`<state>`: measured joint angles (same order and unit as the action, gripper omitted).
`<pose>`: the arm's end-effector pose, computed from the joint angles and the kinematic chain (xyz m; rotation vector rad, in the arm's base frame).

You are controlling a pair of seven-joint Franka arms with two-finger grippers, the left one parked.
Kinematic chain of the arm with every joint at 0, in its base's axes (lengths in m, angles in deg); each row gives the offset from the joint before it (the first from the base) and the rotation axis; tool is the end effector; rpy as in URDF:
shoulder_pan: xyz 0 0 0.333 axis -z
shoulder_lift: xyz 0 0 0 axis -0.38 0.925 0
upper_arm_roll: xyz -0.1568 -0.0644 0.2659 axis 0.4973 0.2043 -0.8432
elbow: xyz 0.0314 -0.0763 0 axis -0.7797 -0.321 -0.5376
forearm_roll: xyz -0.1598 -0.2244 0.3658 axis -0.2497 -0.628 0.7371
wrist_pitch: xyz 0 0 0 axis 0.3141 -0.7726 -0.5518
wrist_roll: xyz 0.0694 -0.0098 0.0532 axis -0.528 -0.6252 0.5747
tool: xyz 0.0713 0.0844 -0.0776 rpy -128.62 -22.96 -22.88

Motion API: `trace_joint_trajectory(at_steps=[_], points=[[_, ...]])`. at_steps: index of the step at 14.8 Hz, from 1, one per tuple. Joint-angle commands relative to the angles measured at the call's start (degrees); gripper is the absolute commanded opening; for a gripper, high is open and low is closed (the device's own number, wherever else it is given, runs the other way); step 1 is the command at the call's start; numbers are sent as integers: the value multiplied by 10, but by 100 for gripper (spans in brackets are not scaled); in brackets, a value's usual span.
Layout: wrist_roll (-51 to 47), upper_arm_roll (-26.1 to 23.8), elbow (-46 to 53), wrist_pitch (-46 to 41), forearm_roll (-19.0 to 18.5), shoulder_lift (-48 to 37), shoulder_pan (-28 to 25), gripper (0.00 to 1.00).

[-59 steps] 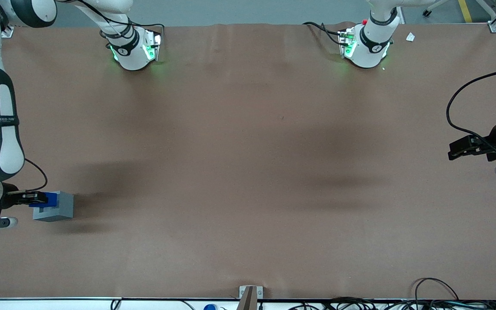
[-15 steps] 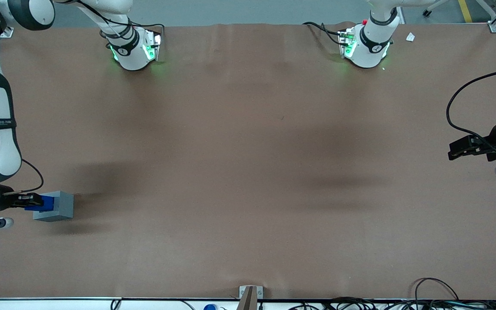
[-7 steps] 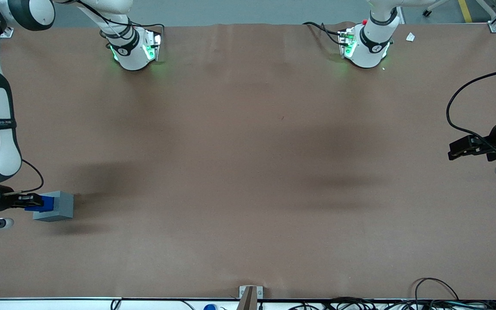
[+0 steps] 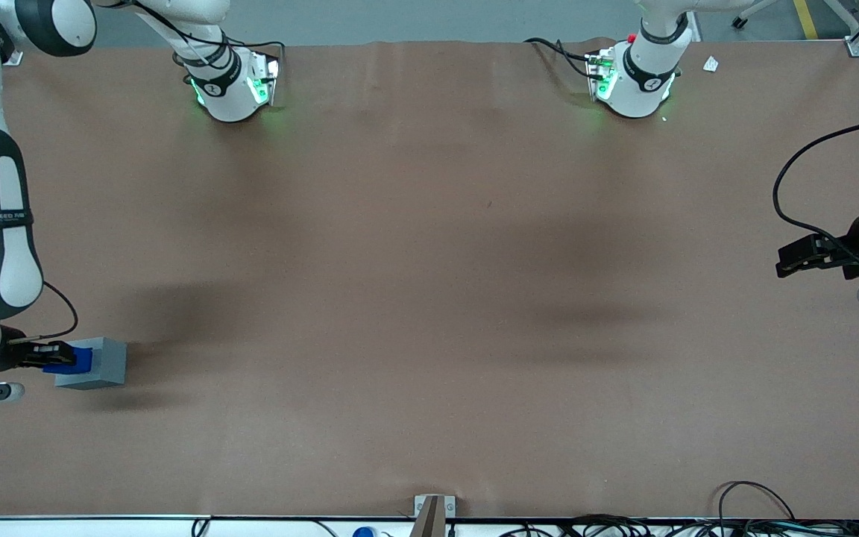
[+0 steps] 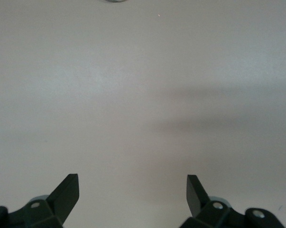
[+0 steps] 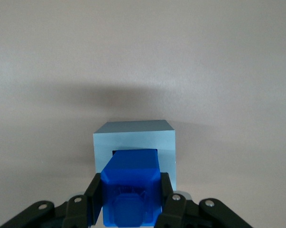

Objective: Insert blue part into gray base with right arm
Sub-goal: 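Lower and press the blue block into the gray base opening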

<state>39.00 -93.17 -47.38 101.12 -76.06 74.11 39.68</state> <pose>0.7719 -0.2073 0.2433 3.1118 0.1788 0.0364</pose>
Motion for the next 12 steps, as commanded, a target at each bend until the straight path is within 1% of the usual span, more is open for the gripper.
trace_joint_trajectory(at_steps=[1, 4, 5, 6, 7, 8, 12], points=[[-5, -7, 13, 7, 16, 10, 2, 0], [-1, -7, 11, 7, 40, 11, 8, 2], [-1, -7, 10, 7, 46, 13, 8, 11], [-2, -7, 10, 7, 46, 16, 8, 45], [-2, -7, 10, 7, 47, 17, 9, 88], [-2, -7, 9, 9, 51, 18, 9, 100], [-2, -7, 9, 10, 52, 17, 16, 100]])
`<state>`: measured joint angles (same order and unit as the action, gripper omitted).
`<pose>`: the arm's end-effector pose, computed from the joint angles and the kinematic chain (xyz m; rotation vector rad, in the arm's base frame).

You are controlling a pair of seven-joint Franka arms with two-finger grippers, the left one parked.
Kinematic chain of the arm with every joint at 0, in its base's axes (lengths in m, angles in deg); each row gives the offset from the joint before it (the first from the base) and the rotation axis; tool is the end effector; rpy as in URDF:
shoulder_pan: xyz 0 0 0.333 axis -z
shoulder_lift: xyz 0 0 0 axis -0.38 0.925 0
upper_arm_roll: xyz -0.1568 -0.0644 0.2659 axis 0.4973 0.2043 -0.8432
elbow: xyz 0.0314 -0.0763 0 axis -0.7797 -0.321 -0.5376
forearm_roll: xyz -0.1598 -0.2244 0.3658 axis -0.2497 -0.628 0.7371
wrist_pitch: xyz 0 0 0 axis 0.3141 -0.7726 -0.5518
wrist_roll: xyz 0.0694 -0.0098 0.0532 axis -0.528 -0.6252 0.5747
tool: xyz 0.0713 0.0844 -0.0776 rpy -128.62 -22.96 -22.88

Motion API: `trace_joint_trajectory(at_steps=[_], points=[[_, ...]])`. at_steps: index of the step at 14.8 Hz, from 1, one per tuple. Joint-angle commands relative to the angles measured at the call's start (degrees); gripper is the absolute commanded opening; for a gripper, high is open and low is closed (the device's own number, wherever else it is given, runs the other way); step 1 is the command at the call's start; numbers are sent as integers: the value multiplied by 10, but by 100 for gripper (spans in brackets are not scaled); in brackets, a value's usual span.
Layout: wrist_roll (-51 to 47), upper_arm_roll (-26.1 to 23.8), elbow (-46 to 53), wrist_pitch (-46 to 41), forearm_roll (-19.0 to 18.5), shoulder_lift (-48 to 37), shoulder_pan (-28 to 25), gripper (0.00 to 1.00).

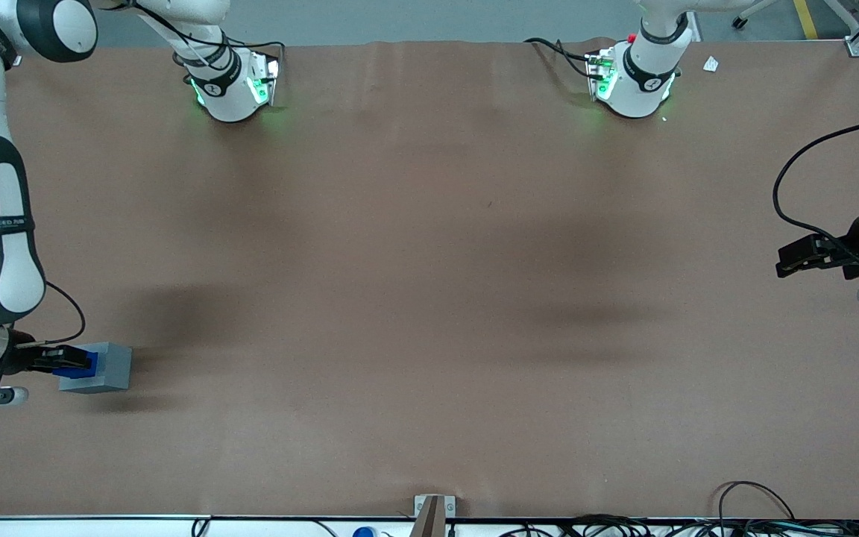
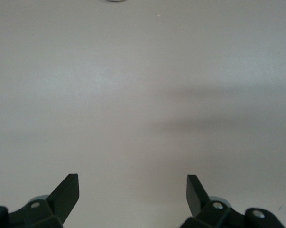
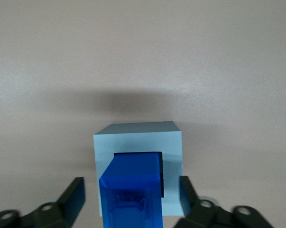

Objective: Insert blue part into gray base with right arm

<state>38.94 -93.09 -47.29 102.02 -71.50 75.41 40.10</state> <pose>0.7719 -0.2082 0.2275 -3.0958 -0.1021 -0.0596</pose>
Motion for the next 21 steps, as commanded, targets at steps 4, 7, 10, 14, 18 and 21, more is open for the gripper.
trace_joint_trajectory(at_steps=[4, 7, 10, 14, 18, 21], points=[[-5, -8, 10, -13, 7, -23, 13, 100], [-12, -7, 10, -114, 15, -98, 14, 100], [-66, -7, 8, -234, 17, -189, 13, 100], [-88, -8, -1, -313, 14, -293, -3, 100], [-152, -8, -38, -365, 1, -375, -62, 100], [-179, -9, -62, -372, 0, -411, -92, 100]])
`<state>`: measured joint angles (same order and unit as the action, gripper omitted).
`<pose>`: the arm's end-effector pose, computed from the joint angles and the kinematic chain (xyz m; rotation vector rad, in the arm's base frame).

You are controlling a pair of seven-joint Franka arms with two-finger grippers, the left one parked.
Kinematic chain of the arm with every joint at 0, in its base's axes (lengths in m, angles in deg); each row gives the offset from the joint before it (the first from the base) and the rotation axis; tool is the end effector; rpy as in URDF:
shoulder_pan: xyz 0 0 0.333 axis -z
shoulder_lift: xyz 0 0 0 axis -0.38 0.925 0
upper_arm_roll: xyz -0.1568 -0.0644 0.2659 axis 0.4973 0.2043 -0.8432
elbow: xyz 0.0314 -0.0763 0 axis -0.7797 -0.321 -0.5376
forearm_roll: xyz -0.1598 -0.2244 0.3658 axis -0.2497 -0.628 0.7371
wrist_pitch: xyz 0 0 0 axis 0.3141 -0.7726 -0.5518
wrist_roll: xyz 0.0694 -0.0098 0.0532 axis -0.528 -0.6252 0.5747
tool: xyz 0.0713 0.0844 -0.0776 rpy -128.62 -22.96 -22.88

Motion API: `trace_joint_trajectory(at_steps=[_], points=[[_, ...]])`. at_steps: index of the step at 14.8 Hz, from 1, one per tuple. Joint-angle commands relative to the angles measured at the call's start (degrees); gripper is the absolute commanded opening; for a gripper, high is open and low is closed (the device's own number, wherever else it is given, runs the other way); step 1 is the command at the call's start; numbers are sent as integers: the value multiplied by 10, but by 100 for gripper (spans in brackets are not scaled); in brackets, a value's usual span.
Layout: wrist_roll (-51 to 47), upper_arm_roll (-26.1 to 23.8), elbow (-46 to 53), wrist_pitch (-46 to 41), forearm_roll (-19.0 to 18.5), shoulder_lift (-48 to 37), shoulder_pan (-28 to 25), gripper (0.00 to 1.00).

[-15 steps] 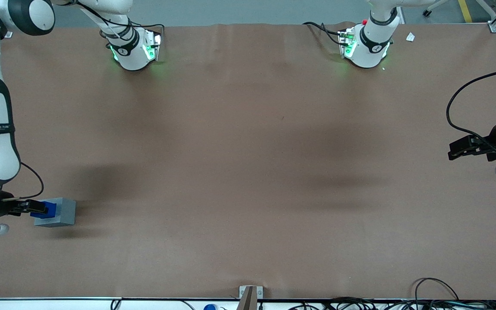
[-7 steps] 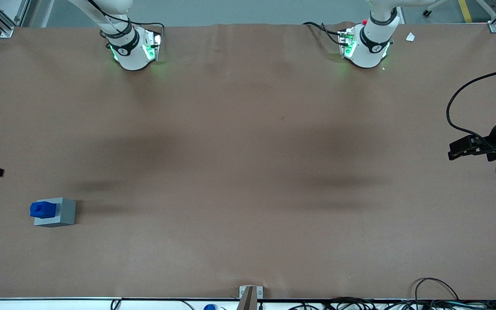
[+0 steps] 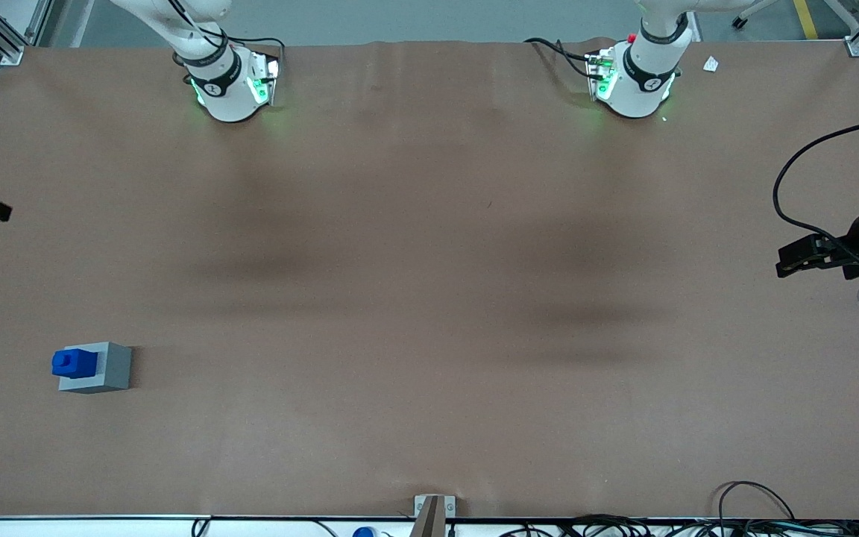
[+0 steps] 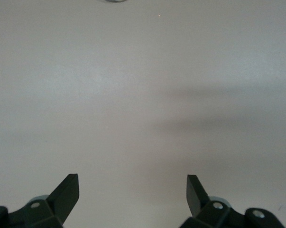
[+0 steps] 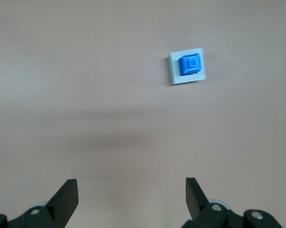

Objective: Insert blue part into gray base with right arm

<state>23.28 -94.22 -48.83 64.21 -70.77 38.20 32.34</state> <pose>0.6347 -0.0618 0.6349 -3.1019 0.0381 0.0167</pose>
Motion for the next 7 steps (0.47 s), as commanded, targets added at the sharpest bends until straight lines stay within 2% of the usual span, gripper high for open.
trace_joint_trajectory(at_steps=[1, 2, 5, 7], points=[[-44, 3, -46, 0, -8, -44, -28, 100], [-55, 3, -45, -3, -9, -45, -38, 100], [-59, 3, -38, -3, -42, -42, -49, 100], [-70, 3, -30, -2, -43, -40, -50, 100]])
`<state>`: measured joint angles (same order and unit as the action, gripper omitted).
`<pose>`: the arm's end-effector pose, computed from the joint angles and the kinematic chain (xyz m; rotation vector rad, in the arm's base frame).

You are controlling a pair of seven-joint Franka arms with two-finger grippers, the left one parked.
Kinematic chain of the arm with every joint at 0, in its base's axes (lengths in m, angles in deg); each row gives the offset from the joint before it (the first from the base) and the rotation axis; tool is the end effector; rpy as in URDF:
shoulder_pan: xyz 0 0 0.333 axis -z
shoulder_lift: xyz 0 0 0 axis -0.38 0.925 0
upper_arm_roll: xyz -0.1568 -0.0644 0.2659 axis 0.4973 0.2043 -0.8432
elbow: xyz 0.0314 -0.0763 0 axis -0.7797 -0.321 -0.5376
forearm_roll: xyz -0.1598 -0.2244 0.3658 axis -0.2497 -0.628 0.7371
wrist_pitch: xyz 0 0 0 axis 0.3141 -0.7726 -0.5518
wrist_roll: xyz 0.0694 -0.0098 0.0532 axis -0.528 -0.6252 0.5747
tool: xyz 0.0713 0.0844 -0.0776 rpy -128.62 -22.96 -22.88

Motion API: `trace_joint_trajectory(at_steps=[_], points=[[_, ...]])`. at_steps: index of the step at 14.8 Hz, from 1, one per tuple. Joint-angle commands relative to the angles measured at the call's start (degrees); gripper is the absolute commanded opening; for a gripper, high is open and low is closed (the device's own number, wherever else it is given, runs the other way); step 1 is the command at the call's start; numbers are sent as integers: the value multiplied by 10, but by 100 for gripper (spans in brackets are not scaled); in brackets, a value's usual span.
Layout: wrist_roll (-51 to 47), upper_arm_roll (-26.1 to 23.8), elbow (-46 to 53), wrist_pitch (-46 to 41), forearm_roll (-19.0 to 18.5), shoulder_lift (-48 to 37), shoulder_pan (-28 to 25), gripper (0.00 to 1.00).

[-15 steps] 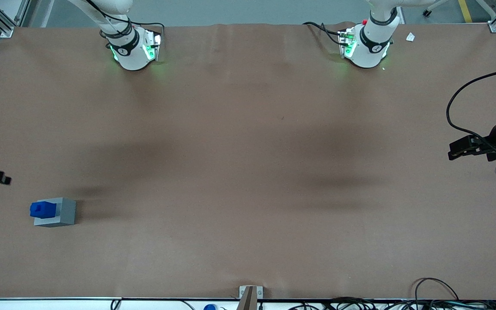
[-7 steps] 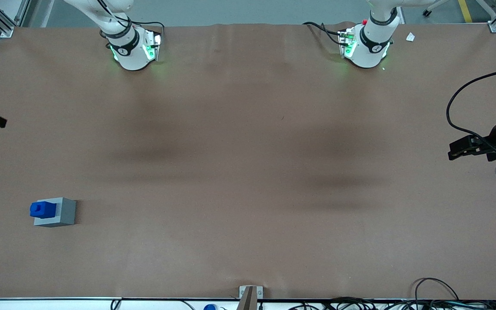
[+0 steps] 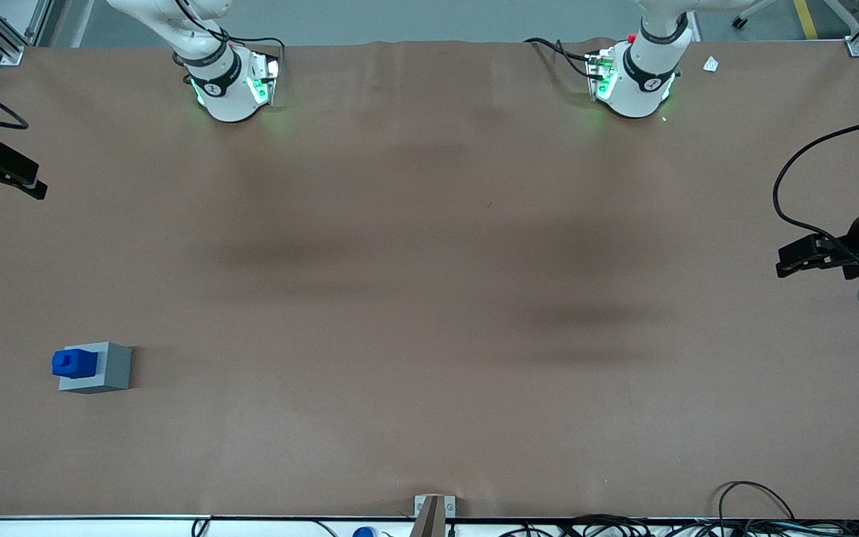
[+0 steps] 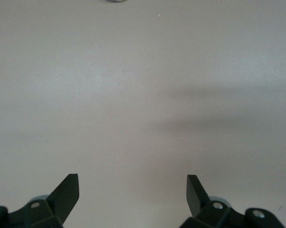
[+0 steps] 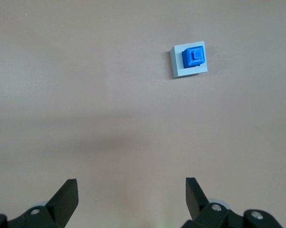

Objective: Insert blue part into gray base with right arm

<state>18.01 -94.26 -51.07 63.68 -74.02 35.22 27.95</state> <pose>0.6202 -0.0192 0.6462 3.1190 -0.0718 -0.0167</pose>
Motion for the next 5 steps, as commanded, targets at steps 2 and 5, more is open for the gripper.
trace_joint_trajectory(at_steps=[2, 5], points=[[-20, 3, -5, 3, -11, -10, -8, 100], [-19, 3, -3, 2, -7, -10, -8, 100]])
